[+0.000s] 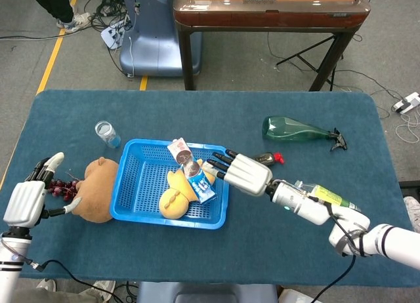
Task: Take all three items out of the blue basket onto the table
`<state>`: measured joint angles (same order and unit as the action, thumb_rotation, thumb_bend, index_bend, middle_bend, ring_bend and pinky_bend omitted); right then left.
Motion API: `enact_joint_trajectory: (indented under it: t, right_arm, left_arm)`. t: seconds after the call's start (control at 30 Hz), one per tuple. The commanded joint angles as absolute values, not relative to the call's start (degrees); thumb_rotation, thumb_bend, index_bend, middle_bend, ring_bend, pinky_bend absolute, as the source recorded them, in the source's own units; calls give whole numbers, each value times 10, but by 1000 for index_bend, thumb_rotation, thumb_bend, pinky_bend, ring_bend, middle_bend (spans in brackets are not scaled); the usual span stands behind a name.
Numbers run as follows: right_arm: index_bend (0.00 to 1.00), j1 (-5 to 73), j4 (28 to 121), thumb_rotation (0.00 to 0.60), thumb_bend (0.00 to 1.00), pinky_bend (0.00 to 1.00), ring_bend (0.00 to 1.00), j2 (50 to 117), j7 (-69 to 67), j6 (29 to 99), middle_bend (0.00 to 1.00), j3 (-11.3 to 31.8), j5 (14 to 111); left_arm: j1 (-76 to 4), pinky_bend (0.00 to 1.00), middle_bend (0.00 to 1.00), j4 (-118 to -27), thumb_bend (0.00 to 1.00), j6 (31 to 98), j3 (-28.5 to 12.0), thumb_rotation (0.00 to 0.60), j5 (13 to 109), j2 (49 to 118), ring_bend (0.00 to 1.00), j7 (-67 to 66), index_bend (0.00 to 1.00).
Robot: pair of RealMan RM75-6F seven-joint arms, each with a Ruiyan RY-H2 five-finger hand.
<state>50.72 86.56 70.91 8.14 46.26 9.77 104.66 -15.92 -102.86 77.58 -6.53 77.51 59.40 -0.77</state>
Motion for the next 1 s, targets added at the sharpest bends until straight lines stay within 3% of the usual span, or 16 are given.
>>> enact_joint_trajectory:
  t: [0.03, 0.33, 0.73, 0.9, 1.0]
  right_arm:
    - [73, 532, 838, 600, 103, 214, 76, 741, 84, 448, 102, 95, 1046]
    - [73, 597, 808, 600, 103, 214, 76, 790, 99, 411, 102, 97, 1036]
    - [77, 666, 826, 600, 103, 213, 76, 811, 201, 307, 139, 120, 963]
    - [225, 672, 827, 600, 113, 212, 112, 826, 229, 308, 278, 122, 936]
    - [415, 673, 816, 600, 151, 211, 219, 836, 222, 326, 413, 116, 937]
  left_arm:
    - [-157, 240, 83, -1028, 207, 777, -66, 359, 775, 593, 65, -4, 1]
    - [-152, 238, 83, -1021, 207, 779, -70, 360, 773, 590, 65, 6, 1]
    - [-146, 238, 83, -1009, 207, 779, -72, 360, 772, 590, 65, 23, 1]
    - [-143, 238, 83, -1004, 207, 781, -74, 360, 773, 591, 65, 32, 2]
    - [-141, 238, 83, -1001, 207, 781, -74, 361, 773, 590, 65, 35, 2]
